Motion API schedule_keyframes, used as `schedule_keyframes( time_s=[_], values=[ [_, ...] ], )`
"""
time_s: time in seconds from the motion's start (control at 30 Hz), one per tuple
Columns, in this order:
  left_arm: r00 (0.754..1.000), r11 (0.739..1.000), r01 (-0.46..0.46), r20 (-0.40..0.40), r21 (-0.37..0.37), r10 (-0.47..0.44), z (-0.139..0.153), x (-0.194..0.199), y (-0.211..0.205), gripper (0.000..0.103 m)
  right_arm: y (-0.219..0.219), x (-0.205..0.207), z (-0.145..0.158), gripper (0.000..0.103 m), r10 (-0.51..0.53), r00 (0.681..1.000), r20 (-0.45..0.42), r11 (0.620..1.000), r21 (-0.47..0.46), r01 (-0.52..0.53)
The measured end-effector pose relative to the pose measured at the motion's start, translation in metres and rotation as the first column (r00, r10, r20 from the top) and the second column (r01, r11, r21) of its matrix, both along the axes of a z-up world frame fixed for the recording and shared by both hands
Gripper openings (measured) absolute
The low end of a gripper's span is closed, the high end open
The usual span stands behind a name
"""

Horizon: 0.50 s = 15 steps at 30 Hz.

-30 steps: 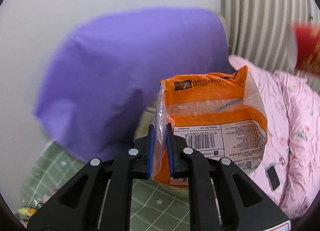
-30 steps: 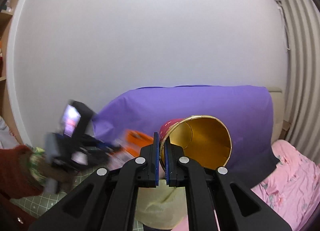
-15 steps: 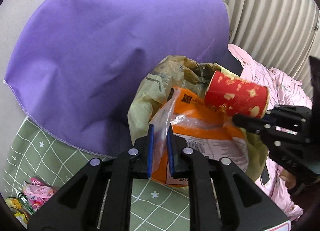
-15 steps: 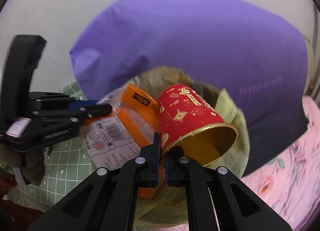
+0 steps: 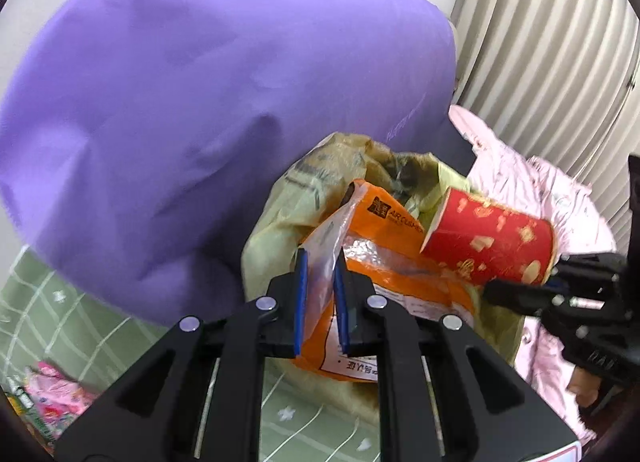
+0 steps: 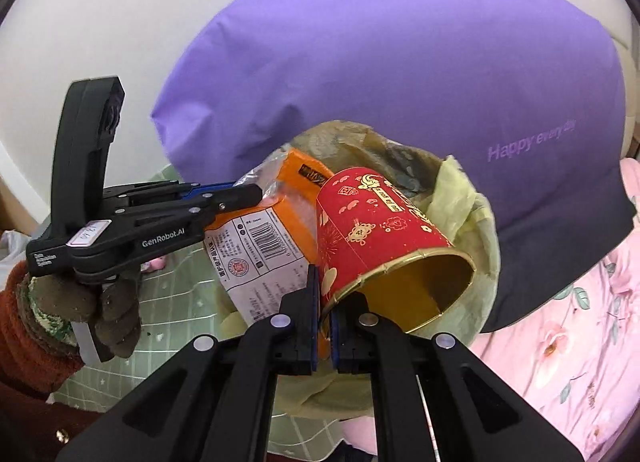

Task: Collect trash
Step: 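Carry the bag and cup to the yellow trash bag and release both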

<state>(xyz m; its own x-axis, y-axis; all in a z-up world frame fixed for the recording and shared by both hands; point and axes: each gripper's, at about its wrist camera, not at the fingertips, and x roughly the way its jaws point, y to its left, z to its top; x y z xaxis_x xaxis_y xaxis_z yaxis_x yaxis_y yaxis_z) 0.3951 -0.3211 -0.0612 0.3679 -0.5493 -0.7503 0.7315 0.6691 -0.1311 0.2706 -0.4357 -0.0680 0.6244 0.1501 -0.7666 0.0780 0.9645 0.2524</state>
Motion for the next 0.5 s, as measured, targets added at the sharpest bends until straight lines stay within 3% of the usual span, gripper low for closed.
schedule_keyframes(
  time_s=[0.2, 0.4, 0.5],
  values=[
    [0.998, 0.999, 0.039, -0.041, 0.000, -0.039, -0.012, 0.002, -0.014, 0.014, -0.003, 0.021, -0.028, 0.006, 0.000, 0.998, -0.069, 0.999, -0.041, -0.003],
    [0.996, 0.996, 0.056, -0.072, -0.069, -0.061, -0.014, -0.007, 0.004, 0.021, 0.013, 0.015, -0.031, 0.007, 0.017, 0.998, -0.060, 0.991, -0.133, -0.025],
    [0.991, 0.992, 0.058, -0.111, -0.115, -0.070, -0.011, -0.005, 0.012, 0.032, 0.017, 0.012, -0.027, 0.011, -0.021, 0.999, -0.040, 0.980, -0.198, 0.013]
  ],
)
